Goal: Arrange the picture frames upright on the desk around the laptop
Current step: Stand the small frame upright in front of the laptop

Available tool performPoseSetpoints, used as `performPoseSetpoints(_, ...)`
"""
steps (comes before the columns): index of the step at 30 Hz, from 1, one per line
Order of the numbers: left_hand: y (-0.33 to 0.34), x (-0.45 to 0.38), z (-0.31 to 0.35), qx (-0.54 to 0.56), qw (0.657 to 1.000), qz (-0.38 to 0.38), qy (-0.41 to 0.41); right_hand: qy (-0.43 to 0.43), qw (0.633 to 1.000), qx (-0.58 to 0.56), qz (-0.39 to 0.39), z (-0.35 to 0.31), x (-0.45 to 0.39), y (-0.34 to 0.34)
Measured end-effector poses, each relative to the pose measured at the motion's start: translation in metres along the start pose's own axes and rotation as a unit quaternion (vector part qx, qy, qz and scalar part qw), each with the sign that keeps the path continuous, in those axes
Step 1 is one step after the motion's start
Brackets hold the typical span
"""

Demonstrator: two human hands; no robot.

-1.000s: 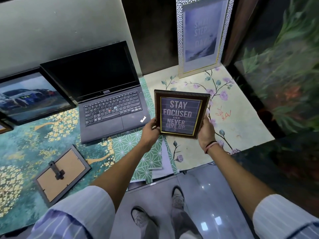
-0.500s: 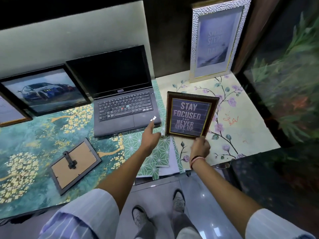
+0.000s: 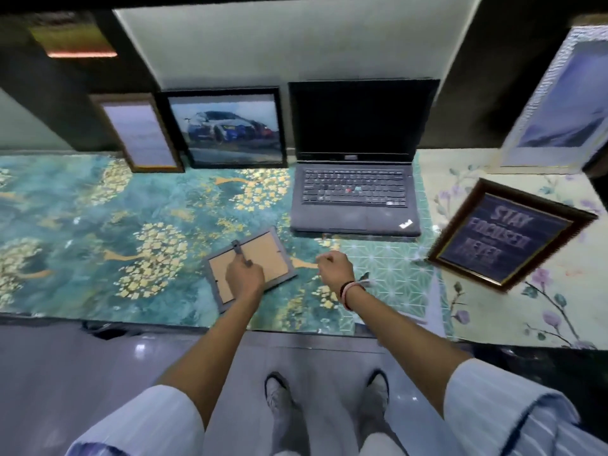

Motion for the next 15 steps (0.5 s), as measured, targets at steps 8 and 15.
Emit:
performPoseSetpoints(8,-0.055,-0.046,-0.078,-0.015,0.993,-0.037,-0.113,0.081,0.994,0.066,0.04,-0.018,-0.008,0.078)
performPoseSetpoints(15,-0.053,-0.057,-0.066,0.017,0.992,-0.081,-0.096,0.127,0.986,0.096,0.046,-0.021,-0.014,0.101)
Point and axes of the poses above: each hand's wrist, its own x-axis away from the middle knuckle, its own y-axis out of the palm, z = x × y, the point moved 8 cm from there along -x, towards the middle knuckle, and after that the axes turned 1 degree about -z, right-handed, at the moved point
